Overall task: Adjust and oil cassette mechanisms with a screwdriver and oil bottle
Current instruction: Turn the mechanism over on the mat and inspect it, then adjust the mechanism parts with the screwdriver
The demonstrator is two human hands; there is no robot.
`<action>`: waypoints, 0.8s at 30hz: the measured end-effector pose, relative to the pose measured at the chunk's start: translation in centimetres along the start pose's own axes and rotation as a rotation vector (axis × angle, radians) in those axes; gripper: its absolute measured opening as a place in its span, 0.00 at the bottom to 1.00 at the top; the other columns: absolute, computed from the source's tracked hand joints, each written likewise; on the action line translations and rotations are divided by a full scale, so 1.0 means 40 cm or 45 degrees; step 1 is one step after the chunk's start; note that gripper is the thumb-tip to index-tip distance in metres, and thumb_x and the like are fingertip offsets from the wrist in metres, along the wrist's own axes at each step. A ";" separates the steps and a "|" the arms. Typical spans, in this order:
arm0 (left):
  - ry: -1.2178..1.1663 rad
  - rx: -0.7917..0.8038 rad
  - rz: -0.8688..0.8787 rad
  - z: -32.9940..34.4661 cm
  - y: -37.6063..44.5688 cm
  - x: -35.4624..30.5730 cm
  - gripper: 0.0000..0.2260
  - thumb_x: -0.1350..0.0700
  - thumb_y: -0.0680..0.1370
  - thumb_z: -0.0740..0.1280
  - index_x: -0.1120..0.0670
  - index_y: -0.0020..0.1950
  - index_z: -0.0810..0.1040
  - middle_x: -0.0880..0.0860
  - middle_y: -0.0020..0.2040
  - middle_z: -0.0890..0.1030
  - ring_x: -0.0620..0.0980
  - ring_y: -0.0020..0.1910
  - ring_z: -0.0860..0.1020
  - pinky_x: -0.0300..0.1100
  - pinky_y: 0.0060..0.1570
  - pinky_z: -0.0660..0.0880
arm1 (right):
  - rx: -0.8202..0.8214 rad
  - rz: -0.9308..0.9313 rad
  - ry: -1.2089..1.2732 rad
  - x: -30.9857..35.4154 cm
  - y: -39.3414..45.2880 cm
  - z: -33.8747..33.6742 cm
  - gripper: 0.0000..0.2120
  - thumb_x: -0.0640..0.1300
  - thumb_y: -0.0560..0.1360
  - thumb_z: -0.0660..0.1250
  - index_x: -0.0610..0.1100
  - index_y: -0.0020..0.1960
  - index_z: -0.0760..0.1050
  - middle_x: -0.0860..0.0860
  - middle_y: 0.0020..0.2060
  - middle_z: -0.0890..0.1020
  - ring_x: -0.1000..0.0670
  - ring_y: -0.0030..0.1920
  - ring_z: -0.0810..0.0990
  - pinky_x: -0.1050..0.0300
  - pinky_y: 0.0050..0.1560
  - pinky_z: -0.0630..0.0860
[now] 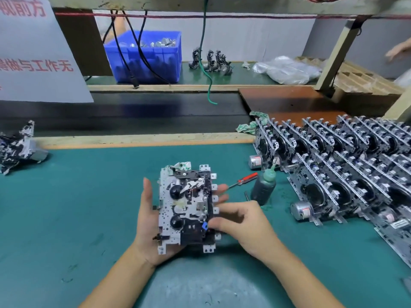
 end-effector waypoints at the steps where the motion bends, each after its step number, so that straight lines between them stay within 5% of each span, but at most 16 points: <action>1: 0.012 -0.018 0.022 -0.012 0.003 -0.007 0.46 0.32 0.72 0.63 0.64 0.75 0.55 0.64 0.75 0.57 0.62 0.74 0.58 0.56 0.74 0.52 | -0.159 -0.065 -0.186 0.011 -0.005 -0.031 0.06 0.46 0.69 0.75 0.56 0.34 0.83 0.61 0.32 0.83 0.62 0.35 0.79 0.67 0.40 0.73; 4: 0.027 -0.134 0.067 -0.038 0.006 -0.013 0.43 0.33 0.69 0.68 0.63 0.72 0.66 0.67 0.72 0.64 0.65 0.71 0.64 0.58 0.71 0.60 | -0.629 -0.102 -1.138 0.039 -0.039 -0.108 0.14 0.59 0.73 0.66 0.50 0.37 0.79 0.56 0.32 0.81 0.50 0.34 0.79 0.54 0.34 0.72; 6: 0.042 -0.159 0.083 -0.046 0.011 -0.012 0.42 0.33 0.67 0.70 0.62 0.69 0.71 0.67 0.69 0.68 0.67 0.68 0.67 0.61 0.68 0.64 | -0.700 0.129 -1.532 0.025 -0.045 -0.132 0.11 0.58 0.75 0.62 0.51 0.46 0.74 0.55 0.40 0.80 0.49 0.42 0.80 0.54 0.36 0.68; 11: 0.022 -0.240 -0.044 -0.072 0.017 0.014 0.45 0.27 0.69 0.59 0.64 0.68 0.71 0.69 0.68 0.70 0.68 0.66 0.69 0.63 0.65 0.66 | -0.563 0.379 -1.690 -0.033 -0.048 -0.114 0.09 0.53 0.79 0.57 0.52 0.58 0.64 0.56 0.54 0.74 0.54 0.58 0.72 0.59 0.47 0.71; 15: -0.012 -0.264 -0.154 -0.082 0.017 0.037 0.46 0.26 0.70 0.55 0.64 0.69 0.70 0.69 0.68 0.69 0.68 0.67 0.69 0.64 0.66 0.65 | -0.457 0.275 -1.547 -0.050 -0.028 -0.098 0.08 0.47 0.78 0.59 0.50 0.57 0.69 0.55 0.49 0.74 0.52 0.53 0.75 0.58 0.47 0.66; 20: -0.041 -0.315 -0.155 -0.092 0.016 0.031 0.43 0.28 0.71 0.57 0.64 0.66 0.74 0.68 0.67 0.71 0.67 0.65 0.72 0.63 0.64 0.68 | -0.341 0.274 -0.548 -0.082 -0.006 -0.125 0.08 0.39 0.80 0.58 0.44 0.42 0.72 0.55 0.29 0.72 0.60 0.24 0.66 0.64 0.29 0.62; 24: 0.001 -0.381 -0.178 -0.103 0.012 0.038 0.39 0.29 0.72 0.57 0.62 0.63 0.78 0.65 0.65 0.74 0.63 0.62 0.75 0.63 0.62 0.70 | -0.035 0.467 0.047 -0.096 -0.014 -0.077 0.15 0.45 0.81 0.57 0.43 0.37 0.70 0.53 0.22 0.60 0.56 0.20 0.57 0.68 0.20 0.54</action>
Point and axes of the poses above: each hand's wrist, its own y-axis towards the middle knuckle, its own z-axis out of the palm, x = y × z, the point moved 8 cm from there along y, towards the middle knuckle
